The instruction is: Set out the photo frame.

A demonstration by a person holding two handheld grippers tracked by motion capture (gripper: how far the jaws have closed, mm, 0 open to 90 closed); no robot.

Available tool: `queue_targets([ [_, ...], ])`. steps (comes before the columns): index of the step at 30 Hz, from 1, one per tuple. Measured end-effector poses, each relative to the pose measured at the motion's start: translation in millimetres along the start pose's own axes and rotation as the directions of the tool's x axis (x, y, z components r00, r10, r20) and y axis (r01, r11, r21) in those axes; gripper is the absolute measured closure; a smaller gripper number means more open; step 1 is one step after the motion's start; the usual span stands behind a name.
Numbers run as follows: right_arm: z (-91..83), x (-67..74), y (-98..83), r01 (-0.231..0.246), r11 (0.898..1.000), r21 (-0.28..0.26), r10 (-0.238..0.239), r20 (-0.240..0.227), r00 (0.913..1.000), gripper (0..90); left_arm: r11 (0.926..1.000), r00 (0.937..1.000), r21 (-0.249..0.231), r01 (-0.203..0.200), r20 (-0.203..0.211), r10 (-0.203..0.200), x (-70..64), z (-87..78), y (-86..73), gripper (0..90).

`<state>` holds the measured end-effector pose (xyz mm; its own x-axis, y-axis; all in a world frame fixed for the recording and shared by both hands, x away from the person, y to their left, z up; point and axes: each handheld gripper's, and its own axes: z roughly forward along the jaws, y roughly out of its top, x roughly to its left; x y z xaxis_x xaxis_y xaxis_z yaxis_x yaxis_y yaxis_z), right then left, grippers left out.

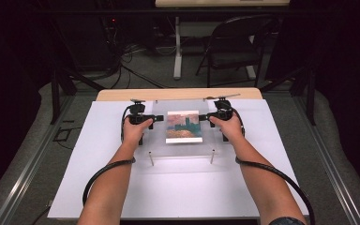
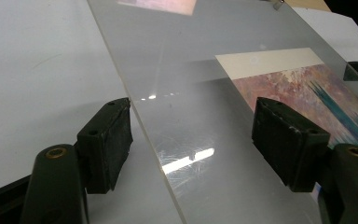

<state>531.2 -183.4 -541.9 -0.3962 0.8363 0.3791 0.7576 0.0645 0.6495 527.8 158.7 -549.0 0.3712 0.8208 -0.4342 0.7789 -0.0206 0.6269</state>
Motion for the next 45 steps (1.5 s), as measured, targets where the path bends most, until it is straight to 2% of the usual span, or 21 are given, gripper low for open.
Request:
queue_targets([
  [3,0.2,-0.9,-0.3,-0.009,1.000,0.001,0.009,-0.004,1.0000,29.5,1.0000,1.0000,0.000,-0.003,0.004,0.003,0.3,-0.7,-0.8,29.0],
  [6,0.2,-1.9,-0.6,-0.019,1.000,0.005,0.019,-0.014,0.9997,29.3,0.9999,0.9995,-0.005,0.015,0.026,-0.015,2.7,-1.2,-3.2,29.0],
  [10,0.1,-2.6,-1.8,-0.054,0.998,0.023,0.055,-0.039,0.9978,29.5,0.9996,0.9986,0.001,0.030,0.045,-0.030,2.5,-0.4,-4.4,28.9],
  [24,0.1,0.5,-2.6,-0.055,0.998,0.018,0.056,-0.027,0.9981,28.7,0.9990,0.9980,0.013,0.043,0.047,-0.043,2.8,-0.3,-2.5,30.0],
  [33,-1.0,0.0,-2.3,-0.050,0.998,0.023,0.051,-0.028,0.9983,29.5,0.9991,0.9977,0.003,0.042,0.053,-0.042,3.5,-0.6,-3.6,30.3],
  [45,-4.1,-0.9,-0.5,-0.059,0.998,0.020,0.060,-0.031,0.9977,32.3,0.9983,0.9956,-0.006,0.057,0.074,-0.057,6.5,-3.9,-1.9,35.4],
])
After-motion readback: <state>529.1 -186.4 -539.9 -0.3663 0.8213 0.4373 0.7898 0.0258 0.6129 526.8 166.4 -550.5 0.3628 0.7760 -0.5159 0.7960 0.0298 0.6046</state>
